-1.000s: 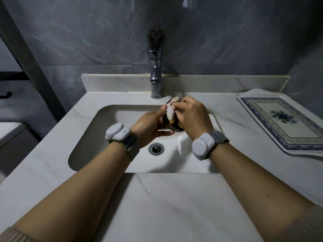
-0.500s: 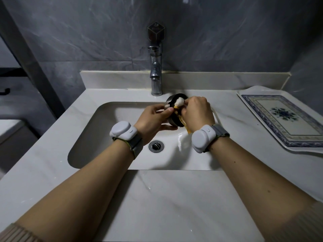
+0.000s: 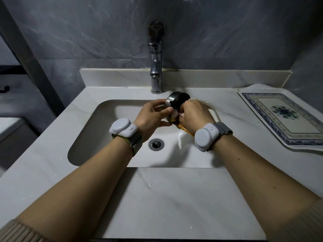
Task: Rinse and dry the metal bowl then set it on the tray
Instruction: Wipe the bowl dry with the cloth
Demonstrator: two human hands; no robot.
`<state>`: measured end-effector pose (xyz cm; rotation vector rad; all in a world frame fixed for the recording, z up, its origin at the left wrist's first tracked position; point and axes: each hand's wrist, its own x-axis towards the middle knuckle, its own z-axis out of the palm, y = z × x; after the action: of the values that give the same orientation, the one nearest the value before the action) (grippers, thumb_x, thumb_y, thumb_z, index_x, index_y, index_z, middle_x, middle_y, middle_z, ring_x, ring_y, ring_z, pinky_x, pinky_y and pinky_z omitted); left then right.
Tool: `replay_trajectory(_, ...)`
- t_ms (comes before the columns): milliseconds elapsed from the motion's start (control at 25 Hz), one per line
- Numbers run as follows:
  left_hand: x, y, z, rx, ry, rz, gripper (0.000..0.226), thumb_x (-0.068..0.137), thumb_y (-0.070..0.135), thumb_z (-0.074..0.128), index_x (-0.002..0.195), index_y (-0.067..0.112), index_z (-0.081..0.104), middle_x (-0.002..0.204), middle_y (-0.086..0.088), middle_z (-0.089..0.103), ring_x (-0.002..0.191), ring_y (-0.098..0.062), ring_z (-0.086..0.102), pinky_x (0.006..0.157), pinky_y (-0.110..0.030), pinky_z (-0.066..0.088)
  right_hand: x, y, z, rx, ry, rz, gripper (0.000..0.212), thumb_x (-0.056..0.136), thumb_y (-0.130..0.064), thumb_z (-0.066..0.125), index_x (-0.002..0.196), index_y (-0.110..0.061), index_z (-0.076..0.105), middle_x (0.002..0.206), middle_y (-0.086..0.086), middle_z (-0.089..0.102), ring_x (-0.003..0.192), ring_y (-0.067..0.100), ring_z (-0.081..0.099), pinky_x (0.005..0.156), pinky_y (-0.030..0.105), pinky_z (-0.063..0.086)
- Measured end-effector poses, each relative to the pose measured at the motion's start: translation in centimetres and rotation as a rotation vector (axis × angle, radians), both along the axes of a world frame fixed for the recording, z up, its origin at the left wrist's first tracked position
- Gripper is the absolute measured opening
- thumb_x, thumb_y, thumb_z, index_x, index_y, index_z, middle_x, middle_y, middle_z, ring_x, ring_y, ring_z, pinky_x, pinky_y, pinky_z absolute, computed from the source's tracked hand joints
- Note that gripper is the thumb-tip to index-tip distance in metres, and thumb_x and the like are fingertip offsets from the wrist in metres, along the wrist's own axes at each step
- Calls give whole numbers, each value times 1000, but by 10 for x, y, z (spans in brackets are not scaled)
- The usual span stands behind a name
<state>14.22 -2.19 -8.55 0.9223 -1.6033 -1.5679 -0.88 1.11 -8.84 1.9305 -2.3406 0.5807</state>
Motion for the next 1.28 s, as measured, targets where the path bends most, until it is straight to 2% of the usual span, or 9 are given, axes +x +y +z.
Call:
replay_trajectory(200, 1, -2, 0, 23, 18, -4, 27, 99, 2, 53, 124, -7, 57, 113, -29, 63, 97, -34, 62, 96, -62, 50, -3, 3, 1, 0, -16, 94, 15, 83, -25, 66, 74, -17, 74, 74, 6, 66, 65, 26, 59, 48, 25, 36)
replay_trajectory(320, 1, -4, -1, 74, 60, -12, 28, 100, 3, 51, 124, -10, 55, 105, -25, 59, 95, -34, 57, 99, -64, 46, -7, 2, 0, -20, -5, 159, 15, 85, -25, 63, 80, -20, 76, 82, 4, 69, 75, 27, 62, 56, 30, 44)
replay_trajectory(440, 2, -6, 0, 132, 99, -28, 32, 101, 5, 49, 129, -11, 52, 108, -26, 57, 99, -37, 54, 102, -63, 45, -8, 1, -3, -151, -22, 219, 17, 88, -26, 62, 85, -22, 78, 84, 2, 67, 77, 24, 60, 58, 30, 39)
replay_trajectory(600, 6, -9, 1, 230, 152, -65, 39, 103, 10, 45, 135, -12, 46, 131, -37, 54, 118, -50, 56, 105, -60, 45, -4, 3, -4, -344, -67, 259, 14, 88, -24, 66, 90, -27, 79, 82, 1, 67, 70, 24, 60, 59, 29, 43)
replay_trajectory(760, 9, -9, 2, 263, 150, -159, 41, 105, 17, 43, 133, -11, 49, 121, -30, 58, 113, -42, 58, 98, -48, 53, -3, 4, -3, -461, -104, 256, 13, 79, -18, 73, 87, -25, 79, 82, -3, 69, 69, 21, 62, 59, 26, 45)
replay_trajectory(920, 12, -11, 1, 284, 156, -193, 36, 103, 19, 47, 126, -7, 56, 120, -28, 62, 112, -39, 63, 94, -46, 56, 1, 6, -2, -514, -78, 253, 12, 80, -17, 72, 88, -24, 79, 85, -3, 69, 70, 22, 62, 59, 28, 46)
replay_trajectory(1080, 4, -8, -1, 256, 168, -194, 28, 101, 13, 51, 121, -6, 56, 103, -22, 67, 93, -38, 70, 88, -47, 59, 1, 4, -1, -493, -44, 81, 17, 85, -17, 63, 94, -17, 77, 93, 7, 69, 79, 34, 64, 63, 39, 52)
replay_trajectory(1160, -2, -6, -2, 212, 179, -149, 19, 98, 6, 56, 115, -2, 57, 96, -21, 67, 84, -37, 71, 84, -50, 60, -1, 3, 1, -481, -49, -33, 18, 86, -16, 58, 93, -15, 75, 94, 11, 67, 81, 37, 62, 64, 37, 50)
replay_trajectory(1280, -7, -4, -5, 99, 145, -55, 26, 94, 0, 61, 118, -7, 54, 98, -26, 67, 84, -38, 69, 82, -53, 60, -3, -1, 2, -374, -91, -174, 19, 87, -16, 56, 90, -12, 74, 94, 13, 67, 83, 37, 63, 64, 35, 47)
